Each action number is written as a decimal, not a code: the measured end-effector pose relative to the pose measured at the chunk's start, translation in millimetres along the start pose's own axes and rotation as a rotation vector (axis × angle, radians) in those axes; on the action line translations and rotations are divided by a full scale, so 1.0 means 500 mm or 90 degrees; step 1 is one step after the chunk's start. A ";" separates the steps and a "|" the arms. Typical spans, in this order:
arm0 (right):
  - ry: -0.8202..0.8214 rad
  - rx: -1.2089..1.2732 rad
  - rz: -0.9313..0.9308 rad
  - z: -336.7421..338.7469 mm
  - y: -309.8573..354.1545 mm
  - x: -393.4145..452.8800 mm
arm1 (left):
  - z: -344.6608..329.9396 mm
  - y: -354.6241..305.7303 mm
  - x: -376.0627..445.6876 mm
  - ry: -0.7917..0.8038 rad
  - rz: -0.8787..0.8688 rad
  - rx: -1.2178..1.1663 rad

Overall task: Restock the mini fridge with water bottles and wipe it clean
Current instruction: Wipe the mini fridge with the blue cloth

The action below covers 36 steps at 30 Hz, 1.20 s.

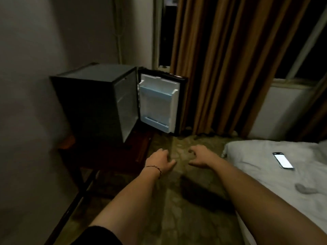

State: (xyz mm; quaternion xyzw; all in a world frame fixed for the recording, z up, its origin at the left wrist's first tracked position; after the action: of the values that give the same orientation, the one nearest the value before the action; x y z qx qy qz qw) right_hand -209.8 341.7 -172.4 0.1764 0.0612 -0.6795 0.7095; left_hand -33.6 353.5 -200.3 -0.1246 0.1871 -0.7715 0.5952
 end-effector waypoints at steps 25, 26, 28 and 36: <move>-0.003 -0.055 0.106 0.418 -0.516 1.024 | -0.111 -0.239 1.161 -0.019 0.136 0.025; -0.005 -0.054 0.122 0.426 -0.507 1.067 | -0.102 -0.220 1.200 -0.025 0.149 0.040; -0.009 -0.059 0.151 0.439 -0.495 1.150 | -0.085 -0.185 1.277 -0.057 0.167 0.038; 0.012 -0.103 0.211 0.524 -0.466 1.449 | -0.038 -0.098 1.497 -0.090 0.244 0.000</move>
State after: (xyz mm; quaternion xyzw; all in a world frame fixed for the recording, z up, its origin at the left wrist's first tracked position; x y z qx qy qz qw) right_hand -429.3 -432.0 -204.2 0.1329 0.0922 -0.5448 0.8228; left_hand -279.3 -355.3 -218.8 -0.1404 0.1648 -0.6332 0.7430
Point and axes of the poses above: each hand's wrist, its own x-axis towards the middle knuckle, its own z-axis out of the back of the hand, y = z × x, the point moved 6 cm from there along x, towards the middle knuckle, and after that the axes turned 5 degrees about -z, right-handed, at the moved point
